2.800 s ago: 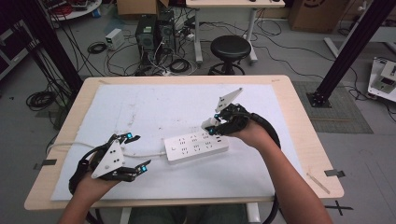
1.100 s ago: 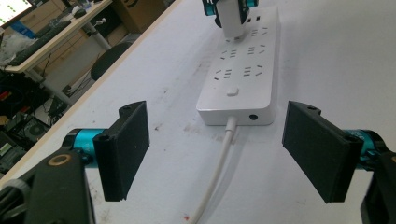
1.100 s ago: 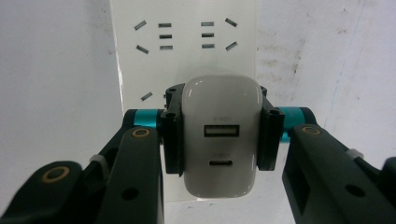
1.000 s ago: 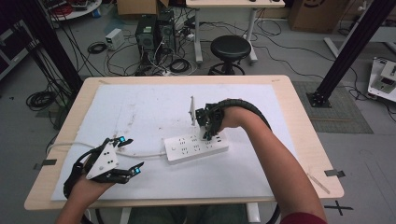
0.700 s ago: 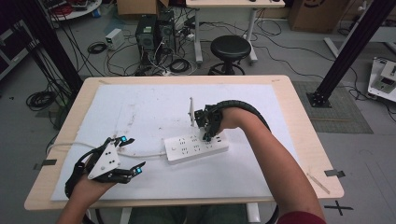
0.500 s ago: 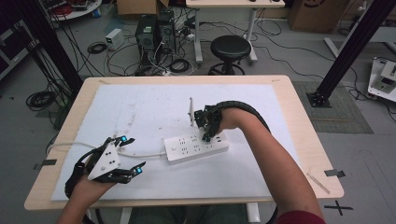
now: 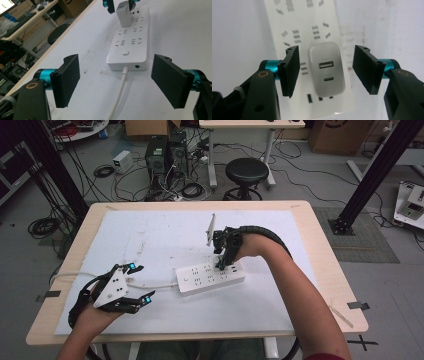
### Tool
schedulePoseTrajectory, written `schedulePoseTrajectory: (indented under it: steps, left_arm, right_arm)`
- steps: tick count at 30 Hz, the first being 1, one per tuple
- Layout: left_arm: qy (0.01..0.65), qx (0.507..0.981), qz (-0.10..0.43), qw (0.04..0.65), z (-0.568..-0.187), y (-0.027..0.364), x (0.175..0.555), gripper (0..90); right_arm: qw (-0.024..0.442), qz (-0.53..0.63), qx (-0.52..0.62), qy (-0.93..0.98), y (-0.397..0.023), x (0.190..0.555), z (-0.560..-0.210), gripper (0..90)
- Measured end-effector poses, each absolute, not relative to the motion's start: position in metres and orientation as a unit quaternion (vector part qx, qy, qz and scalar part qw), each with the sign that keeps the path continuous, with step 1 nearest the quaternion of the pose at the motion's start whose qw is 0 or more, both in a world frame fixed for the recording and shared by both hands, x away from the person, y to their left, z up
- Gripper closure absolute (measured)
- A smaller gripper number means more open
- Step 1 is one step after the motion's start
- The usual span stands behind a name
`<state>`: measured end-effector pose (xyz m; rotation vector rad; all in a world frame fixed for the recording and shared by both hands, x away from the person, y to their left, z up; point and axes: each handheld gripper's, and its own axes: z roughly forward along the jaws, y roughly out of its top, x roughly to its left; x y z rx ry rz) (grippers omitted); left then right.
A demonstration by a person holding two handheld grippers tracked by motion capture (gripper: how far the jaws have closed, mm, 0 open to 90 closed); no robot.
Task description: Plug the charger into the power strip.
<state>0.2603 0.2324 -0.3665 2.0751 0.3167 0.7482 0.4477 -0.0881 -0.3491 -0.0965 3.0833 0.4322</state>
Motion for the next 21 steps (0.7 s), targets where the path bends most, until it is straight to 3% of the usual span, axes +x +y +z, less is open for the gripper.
schedulePoseTrajectory:
  steps: [11,21]
  left_arm:
    - [0.115,0.836,0.290,0.452,-0.357,0.227,0.281,23.0]
    - [0.117,0.823,0.273,0.484,-0.357,0.234,0.297,23.0]
  right_arm:
    - [0.018,0.348,0.078,0.934,-0.135,0.417,-0.322,21.3]
    - [0.064,0.454,0.160,0.874,-0.176,0.383,-0.327,19.3]
